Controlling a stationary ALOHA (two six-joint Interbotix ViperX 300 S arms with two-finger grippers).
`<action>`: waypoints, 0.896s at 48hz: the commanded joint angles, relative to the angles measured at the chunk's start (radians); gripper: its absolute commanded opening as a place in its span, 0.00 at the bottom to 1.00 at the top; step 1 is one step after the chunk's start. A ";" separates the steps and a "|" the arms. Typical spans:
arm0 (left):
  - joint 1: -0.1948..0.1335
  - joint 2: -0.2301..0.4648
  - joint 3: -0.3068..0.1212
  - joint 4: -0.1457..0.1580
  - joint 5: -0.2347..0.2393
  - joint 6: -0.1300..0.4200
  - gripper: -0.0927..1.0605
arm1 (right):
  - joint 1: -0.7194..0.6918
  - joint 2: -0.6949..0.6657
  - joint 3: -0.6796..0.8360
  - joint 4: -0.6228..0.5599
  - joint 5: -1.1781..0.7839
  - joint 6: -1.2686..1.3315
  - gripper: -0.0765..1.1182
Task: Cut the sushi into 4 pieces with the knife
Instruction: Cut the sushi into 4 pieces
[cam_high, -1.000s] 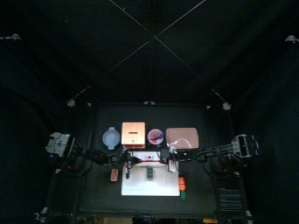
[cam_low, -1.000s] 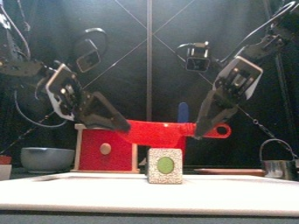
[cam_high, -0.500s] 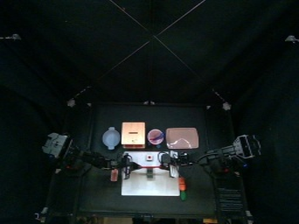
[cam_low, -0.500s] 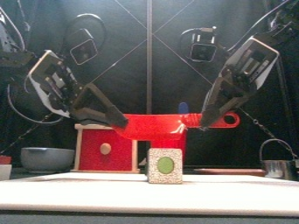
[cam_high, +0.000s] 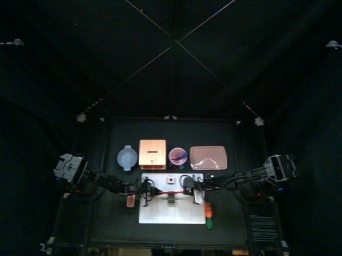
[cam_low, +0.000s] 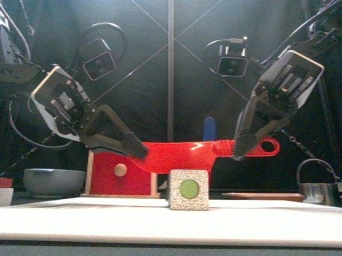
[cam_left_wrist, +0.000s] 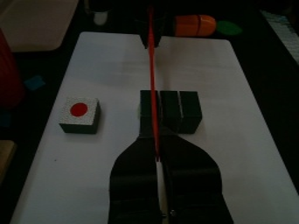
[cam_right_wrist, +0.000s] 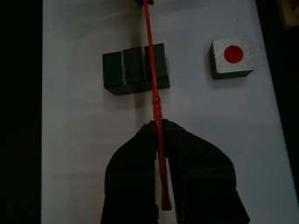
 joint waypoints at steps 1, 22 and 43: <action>-0.005 0.000 -0.008 -0.003 0.003 -0.002 0.22 | 0.008 0.002 -0.008 0.012 -0.006 0.002 0.16; -0.011 0.054 -0.012 -0.021 0.041 -0.018 0.22 | 0.018 0.037 -0.012 0.017 -0.006 0.002 0.16; -0.002 0.204 -0.031 -0.112 0.061 -0.017 0.22 | 0.008 0.187 -0.023 0.020 -0.015 0.003 0.16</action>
